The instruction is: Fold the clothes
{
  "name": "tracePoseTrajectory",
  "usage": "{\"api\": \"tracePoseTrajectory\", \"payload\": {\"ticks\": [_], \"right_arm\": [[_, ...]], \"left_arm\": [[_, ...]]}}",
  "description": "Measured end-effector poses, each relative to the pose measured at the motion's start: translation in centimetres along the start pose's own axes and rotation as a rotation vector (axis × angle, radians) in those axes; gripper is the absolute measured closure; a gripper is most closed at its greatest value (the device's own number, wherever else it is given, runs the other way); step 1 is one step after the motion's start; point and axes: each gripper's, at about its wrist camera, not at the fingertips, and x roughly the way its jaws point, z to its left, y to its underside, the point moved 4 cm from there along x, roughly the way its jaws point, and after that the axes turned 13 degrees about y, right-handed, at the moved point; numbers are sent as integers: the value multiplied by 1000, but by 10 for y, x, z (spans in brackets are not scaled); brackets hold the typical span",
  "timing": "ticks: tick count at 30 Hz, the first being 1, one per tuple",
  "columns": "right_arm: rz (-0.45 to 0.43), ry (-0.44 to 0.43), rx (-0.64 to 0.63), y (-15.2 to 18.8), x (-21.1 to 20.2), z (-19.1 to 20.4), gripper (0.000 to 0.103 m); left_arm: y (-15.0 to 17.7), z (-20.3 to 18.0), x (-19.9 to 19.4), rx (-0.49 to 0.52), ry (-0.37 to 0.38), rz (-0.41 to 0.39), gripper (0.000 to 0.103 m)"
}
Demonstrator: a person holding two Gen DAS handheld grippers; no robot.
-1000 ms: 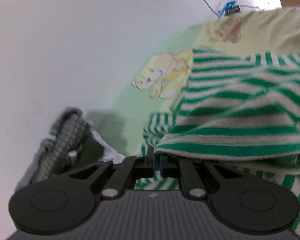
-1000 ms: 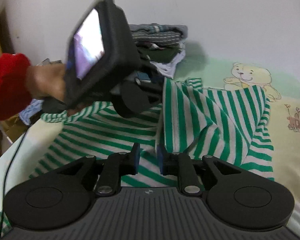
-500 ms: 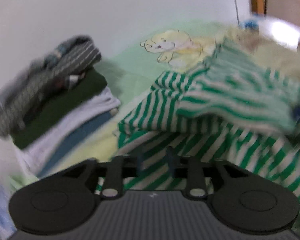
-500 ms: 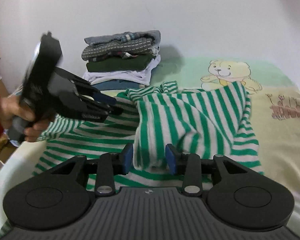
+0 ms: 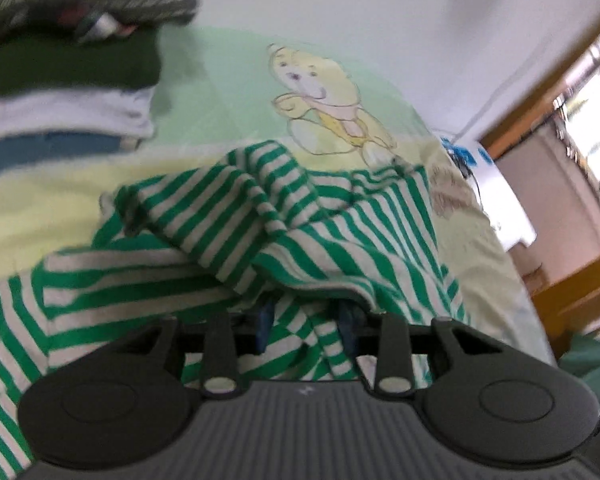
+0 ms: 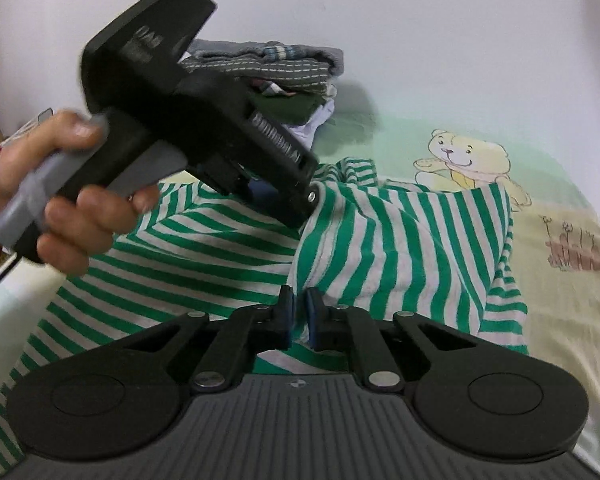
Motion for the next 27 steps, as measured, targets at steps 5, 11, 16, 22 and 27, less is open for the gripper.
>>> {"api": "tracePoseTrajectory", "payload": {"ticks": [5, 11, 16, 22, 27], "right_arm": [[4, 6, 9, -1, 2, -4, 95], [2, 12, 0, 0, 3, 0, 95], [-7, 22, -6, 0, 2, 2, 96], [-3, 26, 3, 2, 3, 3, 96], [-11, 31, 11, 2, 3, 3, 100]], "left_arm": [[2, -5, -18, 16, 13, -10, 64], [-3, -8, -34, -2, 45, -72, 57], [-5, -7, -32, -19, 58, -95, 54], [-7, 2, -22, -102, 88, -103, 58], [-9, -8, -11, -97, 84, -113, 103]]}}
